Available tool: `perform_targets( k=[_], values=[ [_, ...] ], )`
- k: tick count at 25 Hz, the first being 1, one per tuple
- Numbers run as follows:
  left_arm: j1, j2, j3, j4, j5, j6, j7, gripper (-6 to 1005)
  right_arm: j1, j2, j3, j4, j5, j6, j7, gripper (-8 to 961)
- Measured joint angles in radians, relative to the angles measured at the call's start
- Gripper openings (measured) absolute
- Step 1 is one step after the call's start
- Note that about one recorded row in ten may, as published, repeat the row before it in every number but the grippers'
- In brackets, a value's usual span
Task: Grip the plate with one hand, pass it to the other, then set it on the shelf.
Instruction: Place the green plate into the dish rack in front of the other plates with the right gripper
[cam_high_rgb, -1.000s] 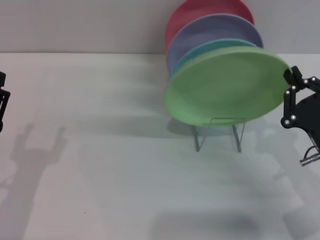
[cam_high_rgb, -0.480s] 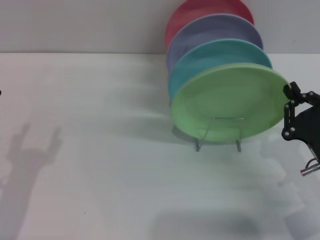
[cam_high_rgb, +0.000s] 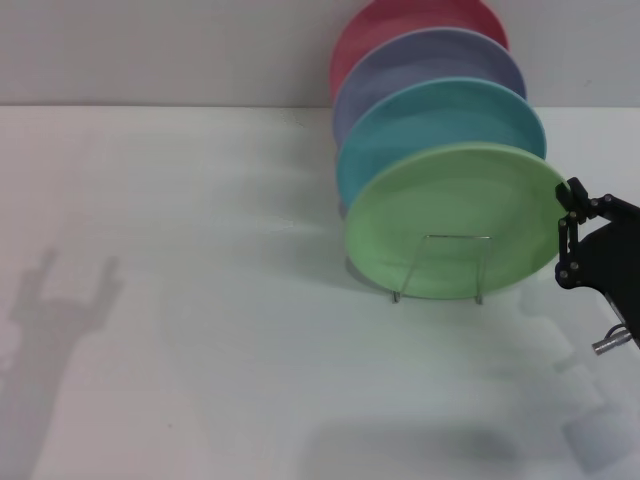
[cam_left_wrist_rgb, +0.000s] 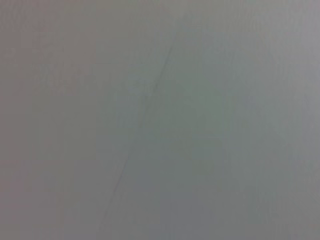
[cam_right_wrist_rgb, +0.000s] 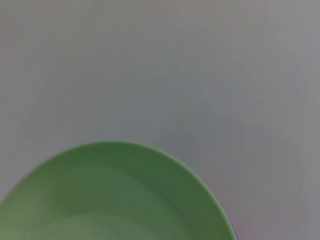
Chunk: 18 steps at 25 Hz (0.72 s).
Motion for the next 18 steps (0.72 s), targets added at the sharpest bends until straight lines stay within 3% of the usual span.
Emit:
perform_targets(
  k=[12,18],
  values=[
    [0.005,0.007,0.001,0.0,0.0,0.026,-0.002,840,0.0,-0.003,-0.008,0.002,-0.007,0.001,0.104,45],
    [0.009,0.012,0.003,0.0,0.0,0.04,-0.003,840,-0.043,-0.003,-0.008,0.002,-0.009,-0.125,0.151,263]
  ],
)
